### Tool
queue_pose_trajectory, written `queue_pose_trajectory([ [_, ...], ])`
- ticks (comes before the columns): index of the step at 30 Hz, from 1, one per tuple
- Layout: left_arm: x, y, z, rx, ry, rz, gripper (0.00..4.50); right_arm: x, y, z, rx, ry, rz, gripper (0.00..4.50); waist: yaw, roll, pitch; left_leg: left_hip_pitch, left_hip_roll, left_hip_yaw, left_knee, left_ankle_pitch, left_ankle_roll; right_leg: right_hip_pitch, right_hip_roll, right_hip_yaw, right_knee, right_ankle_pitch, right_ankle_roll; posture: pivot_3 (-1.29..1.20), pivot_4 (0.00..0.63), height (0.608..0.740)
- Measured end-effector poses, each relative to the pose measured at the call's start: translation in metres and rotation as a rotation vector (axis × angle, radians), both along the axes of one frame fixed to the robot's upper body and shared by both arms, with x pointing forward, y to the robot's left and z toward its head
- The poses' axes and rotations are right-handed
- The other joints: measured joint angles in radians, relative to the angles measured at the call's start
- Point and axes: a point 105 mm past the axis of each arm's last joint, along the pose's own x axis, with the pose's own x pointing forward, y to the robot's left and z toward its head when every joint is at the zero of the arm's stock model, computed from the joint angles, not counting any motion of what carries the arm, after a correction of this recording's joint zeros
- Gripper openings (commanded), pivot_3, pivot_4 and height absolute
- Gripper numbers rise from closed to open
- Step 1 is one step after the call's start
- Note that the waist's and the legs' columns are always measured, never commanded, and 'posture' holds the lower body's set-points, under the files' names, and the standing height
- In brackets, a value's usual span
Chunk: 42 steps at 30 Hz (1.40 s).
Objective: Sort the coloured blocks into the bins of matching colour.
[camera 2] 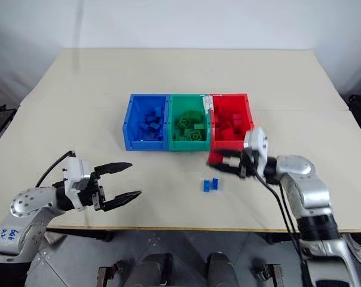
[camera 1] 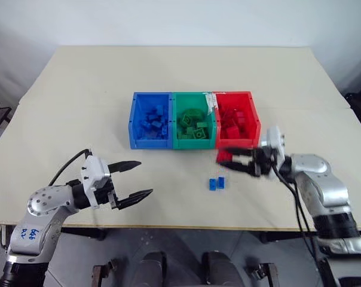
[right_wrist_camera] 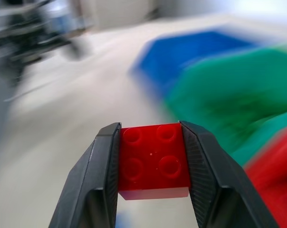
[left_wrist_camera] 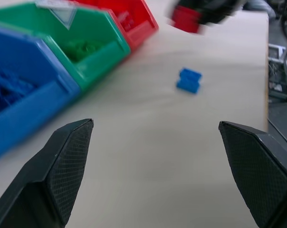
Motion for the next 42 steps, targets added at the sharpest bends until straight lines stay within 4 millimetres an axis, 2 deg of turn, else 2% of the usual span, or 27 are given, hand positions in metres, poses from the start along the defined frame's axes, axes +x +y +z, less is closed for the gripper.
queue_pose_trajectory([
  [3,0.003,-0.004,0.004,-0.002,-0.016,-0.007,4.50,0.033,-0.009,0.016,0.019,-0.073,-0.173,1.48,0.001,0.000,0.000,-0.002,-0.001,0.001,0.000,0.000,0.000,-0.005,0.003,0.001,0.005,0.000,0.000,0.00,0.150,0.740],
  [6,0.003,-0.005,0.005,-0.003,-0.018,-0.008,4.50,0.052,-0.019,0.019,0.015,-0.095,-0.285,1.48,0.002,0.000,0.000,-0.007,-0.002,0.001,0.000,0.000,0.001,-0.011,0.003,0.001,0.007,0.000,0.000,0.00,0.150,0.740],
  [10,0.004,-0.005,0.005,-0.004,-0.017,-0.002,4.50,0.060,-0.026,0.011,-0.004,-0.089,-0.335,2.83,-0.002,0.000,0.000,-0.010,-0.002,0.001,0.000,0.000,0.001,-0.012,0.003,0.000,0.008,0.000,0.000,0.00,0.150,0.740],
  [15,0.004,-0.005,0.004,-0.003,-0.014,0.003,4.50,0.056,-0.029,0.009,-0.010,-0.101,-0.331,4.48,-0.011,0.000,0.000,-0.011,-0.001,0.000,0.001,0.000,0.001,-0.012,0.003,-0.001,0.008,0.000,0.000,0.00,0.150,0.740],
  [18,0.002,-0.007,0.002,0.000,-0.008,-0.004,4.50,0.044,-0.046,0.004,-0.042,-0.142,-0.335,4.48,-0.009,0.000,0.000,-0.011,-0.002,0.000,0.001,0.000,0.001,-0.012,0.003,-0.001,0.008,0.000,0.000,0.00,0.150,0.740],
  [21,0.002,-0.007,0.002,0.006,-0.010,-0.011,4.50,0.017,-0.064,-0.001,-0.053,-0.144,-0.257,4.48,-0.004,0.000,0.000,-0.012,-0.002,0.000,0.001,0.000,0.001,-0.011,0.003,-0.001,0.007,0.000,0.000,0.00,0.150,0.740],
  [22,0.002,-0.007,0.002,0.015,-0.014,-0.019,4.50,0.001,-0.070,-0.005,-0.071,-0.143,-0.206,4.48,0.001,0.000,0.000,-0.012,-0.002,0.000,0.001,0.000,0.001,-0.011,0.003,-0.001,0.006,0.000,0.000,0.00,0.150,0.740],
  [24,0.001,-0.007,0.001,0.037,-0.017,-0.041,4.50,-0.025,-0.083,-0.021,-0.149,-0.111,-0.124,4.48,0.006,0.000,0.000,-0.012,-0.002,0.000,0.001,0.000,0.001,-0.010,0.003,-0.001,0.006,0.000,0.000,0.00,0.150,0.740],
  [27,-0.003,-0.004,-0.002,0.073,-0.005,-0.086,4.50,-0.053,-0.105,-0.047,-0.246,-0.015,-0.077,4.48,0.006,0.000,0.000,-0.011,-0.002,0.002,0.003,0.000,0.003,-0.010,0.002,0.000,0.004,0.000,0.000,0.00,0.150,0.740],
  [31,-0.006,-0.008,-0.006,0.082,0.006,-0.145,4.50,-0.071,-0.127,-0.065,-0.340,0.076,-0.050,4.48,0.000,0.000,0.000,-0.007,-0.001,0.006,0.003,0.002,0.003,-0.008,0.003,0.002,0.005,0.000,0.000,0.00,0.150,0.740],
  [33,-0.005,-0.010,-0.004,0.085,-0.014,-0.157,4.50,-0.073,-0.132,-0.069,-0.363,0.095,-0.044,4.48,0.000,0.000,0.000,-0.003,0.000,0.007,0.002,0.002,0.002,-0.006,0.003,0.003,0.006,0.000,0.000,0.00,0.150,0.740],
  [38,0.000,-0.007,-0.003,0.098,-0.035,-0.143,4.50,-0.067,-0.114,-0.072,-0.353,0.109,0.041,4.48,-0.005,0.000,0.000,0.003,0.002,0.008,0.001,0.001,0.002,0.000,0.005,0.004,0.004,0.000,0.000,0.00,0.150,0.740],
  [40,-0.001,-0.004,-0.006,0.099,-0.029,-0.127,4.50,-0.062,-0.095,-0.075,-0.349,0.133,0.100,4.48,-0.010,0.000,0.000,0.003,0.002,0.007,0.001,0.001,0.002,0.000,0.005,0.004,0.005,0.000,0.000,0.00,0.150,0.740],
  [42,-0.002,0.001,-0.010,0.103,-0.023,-0.099,4.50,-0.060,-0.064,-0.081,-0.348,0.157,0.203,4.48,-0.016,0.000,0.000,0.002,0.003,0.007,0.001,0.001,0.001,-0.001,0.004,0.003,0.005,0.000,0.000,0.00,0.150,0.740],
])
